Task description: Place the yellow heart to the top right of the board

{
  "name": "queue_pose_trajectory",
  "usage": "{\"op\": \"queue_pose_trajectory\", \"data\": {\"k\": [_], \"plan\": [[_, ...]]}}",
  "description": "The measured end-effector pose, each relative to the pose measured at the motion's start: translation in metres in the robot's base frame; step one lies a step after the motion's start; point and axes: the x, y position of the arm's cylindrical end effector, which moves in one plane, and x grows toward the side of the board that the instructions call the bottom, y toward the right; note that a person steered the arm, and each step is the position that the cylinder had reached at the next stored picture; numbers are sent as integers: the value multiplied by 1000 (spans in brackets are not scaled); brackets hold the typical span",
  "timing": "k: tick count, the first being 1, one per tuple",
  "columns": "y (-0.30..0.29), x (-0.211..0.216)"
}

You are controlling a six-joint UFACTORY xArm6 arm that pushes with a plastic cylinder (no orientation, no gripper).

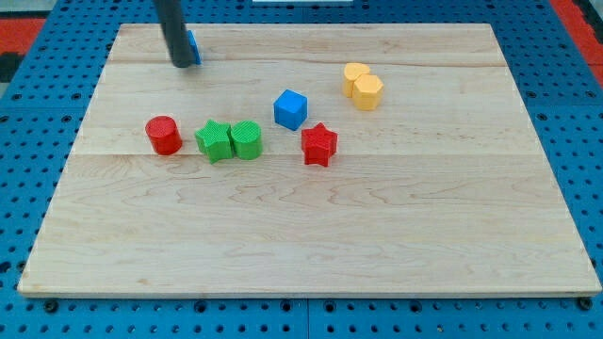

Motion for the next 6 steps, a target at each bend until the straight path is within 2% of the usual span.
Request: {"op": "queue_pose_trajectory", "data": {"k": [1, 2, 3, 5, 6], "plan": [[59, 35], [145, 39], [198, 40], [246, 43], [295, 30]]}}
